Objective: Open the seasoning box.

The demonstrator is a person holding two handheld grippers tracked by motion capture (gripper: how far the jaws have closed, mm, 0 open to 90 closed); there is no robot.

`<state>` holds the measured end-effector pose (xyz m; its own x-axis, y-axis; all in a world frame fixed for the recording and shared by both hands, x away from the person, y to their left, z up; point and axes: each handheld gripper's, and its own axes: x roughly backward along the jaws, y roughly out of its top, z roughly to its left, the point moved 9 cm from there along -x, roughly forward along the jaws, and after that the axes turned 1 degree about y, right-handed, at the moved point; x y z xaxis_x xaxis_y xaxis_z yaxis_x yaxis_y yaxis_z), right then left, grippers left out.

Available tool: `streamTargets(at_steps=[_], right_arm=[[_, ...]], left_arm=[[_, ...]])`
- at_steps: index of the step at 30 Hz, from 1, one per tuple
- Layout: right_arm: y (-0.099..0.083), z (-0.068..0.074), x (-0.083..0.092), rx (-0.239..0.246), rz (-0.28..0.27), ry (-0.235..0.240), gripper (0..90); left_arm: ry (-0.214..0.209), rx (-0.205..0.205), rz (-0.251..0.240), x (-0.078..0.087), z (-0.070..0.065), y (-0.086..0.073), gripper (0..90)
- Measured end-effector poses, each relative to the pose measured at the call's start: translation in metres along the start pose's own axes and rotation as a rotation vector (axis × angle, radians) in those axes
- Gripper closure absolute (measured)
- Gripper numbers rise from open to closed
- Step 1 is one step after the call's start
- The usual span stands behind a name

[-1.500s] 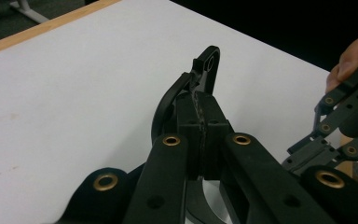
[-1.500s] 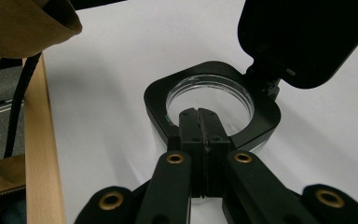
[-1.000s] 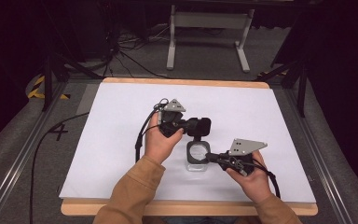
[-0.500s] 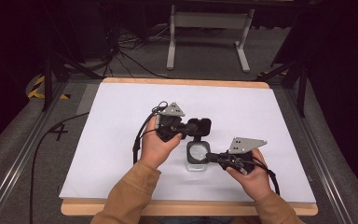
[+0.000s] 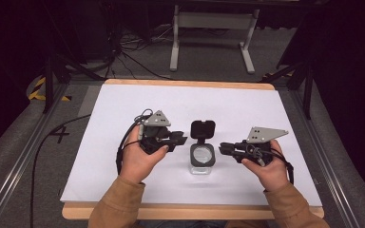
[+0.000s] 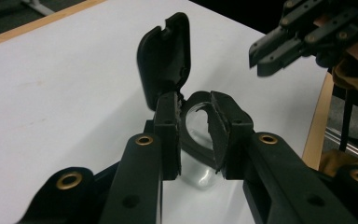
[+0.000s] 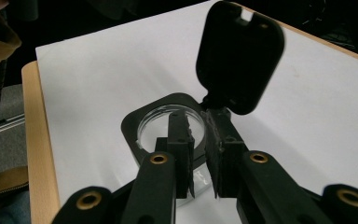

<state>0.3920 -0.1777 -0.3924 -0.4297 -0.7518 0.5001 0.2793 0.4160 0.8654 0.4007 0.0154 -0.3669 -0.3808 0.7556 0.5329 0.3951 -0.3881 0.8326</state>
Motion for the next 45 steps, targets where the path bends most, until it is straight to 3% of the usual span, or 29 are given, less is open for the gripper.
streamTargets(at_steps=[6,10,17,23,30,34,45], right_arm=[[0.005,-0.019,0.006,-0.023,0.002,-0.024,76.6],[0.005,-0.03,0.008,-0.039,0.007,-0.045,74.5],[-0.001,-0.054,0.014,-0.068,0.031,-0.106,68.8],[-0.011,-0.071,0.017,-0.097,0.054,-0.135,62.6],[-0.034,-0.097,0.015,-0.146,0.106,-0.175,54.9],[-0.048,-0.109,0.011,-0.179,0.13,-0.186,52.5],[-0.09,-0.139,0.003,-0.253,0.21,-0.249,50.3]], left_arm=[[0.061,0.034,0.016,0.021,0.014,-0.017,71.7],[0.064,0.055,0.023,0.031,0.02,-0.025,70.4],[0.117,0.095,0.051,0.041,0.043,-0.044,67.7],[0.145,0.11,0.086,0.039,0.063,-0.062,65.2],[0.16,0.15,0.14,0.031,0.084,-0.085,60.5],[0.176,0.149,0.176,0.025,0.096,-0.099,56.8],[0.177,0.198,0.234,0.012,0.112,-0.124,49.7]])
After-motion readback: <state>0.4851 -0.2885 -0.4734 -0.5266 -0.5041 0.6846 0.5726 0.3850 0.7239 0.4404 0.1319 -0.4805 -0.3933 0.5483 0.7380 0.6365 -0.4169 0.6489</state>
